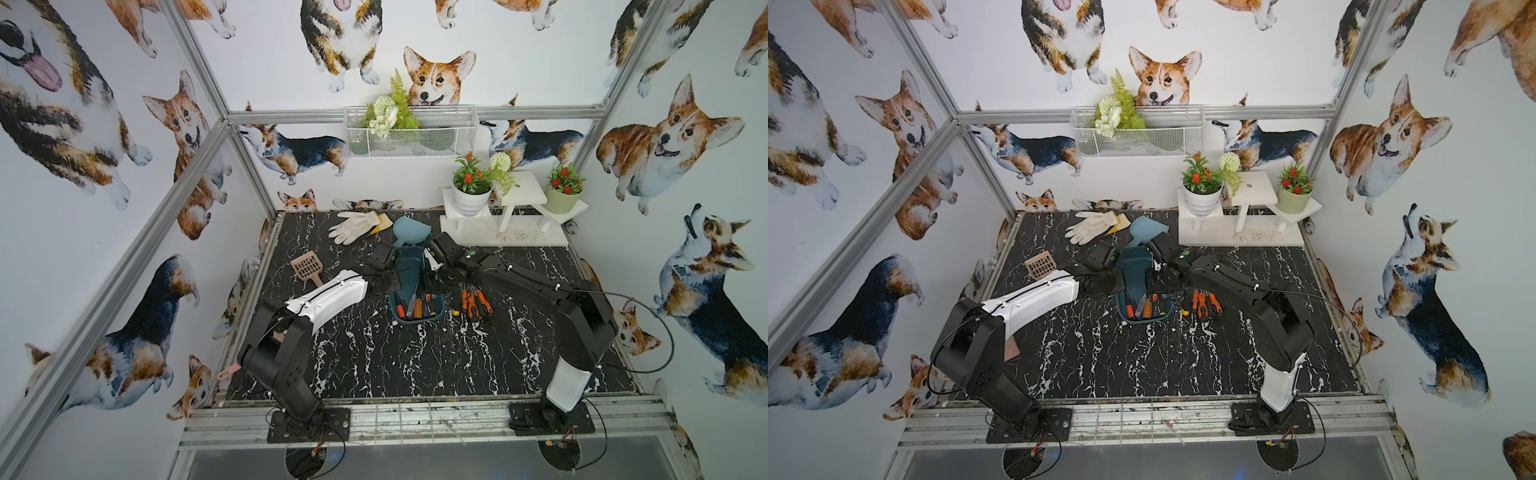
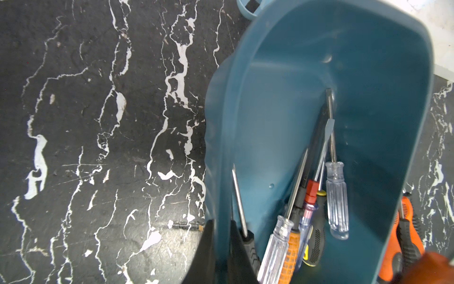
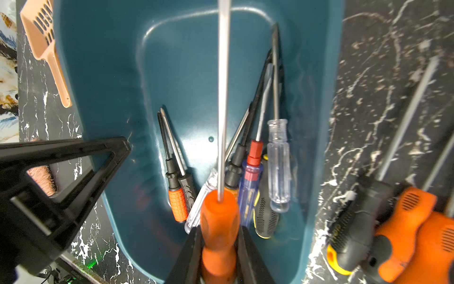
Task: Take out the screwdriver from the storage box
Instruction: Pick up the screwdriver from the storage box, then place the screwdriver at the center of the board.
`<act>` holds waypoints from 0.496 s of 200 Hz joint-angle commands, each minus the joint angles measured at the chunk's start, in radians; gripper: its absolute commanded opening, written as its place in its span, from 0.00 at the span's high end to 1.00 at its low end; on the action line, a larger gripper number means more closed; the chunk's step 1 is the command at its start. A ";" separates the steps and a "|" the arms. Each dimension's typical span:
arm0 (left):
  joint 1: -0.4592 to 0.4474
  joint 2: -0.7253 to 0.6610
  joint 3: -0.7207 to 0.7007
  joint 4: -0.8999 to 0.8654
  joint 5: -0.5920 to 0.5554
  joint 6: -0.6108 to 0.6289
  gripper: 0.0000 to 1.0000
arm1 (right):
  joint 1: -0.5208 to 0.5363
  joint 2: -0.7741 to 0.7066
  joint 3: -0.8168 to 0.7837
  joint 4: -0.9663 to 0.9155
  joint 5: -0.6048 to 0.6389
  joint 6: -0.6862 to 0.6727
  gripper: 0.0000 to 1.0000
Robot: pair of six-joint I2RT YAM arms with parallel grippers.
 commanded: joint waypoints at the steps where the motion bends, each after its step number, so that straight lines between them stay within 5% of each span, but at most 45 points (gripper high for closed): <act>1: 0.001 0.000 0.001 0.033 0.009 -0.012 1.00 | -0.012 -0.028 -0.012 0.001 0.016 -0.017 1.00; 99: -0.001 -0.001 -0.003 0.034 0.008 -0.014 1.00 | -0.047 -0.097 -0.069 -0.032 0.093 -0.032 1.00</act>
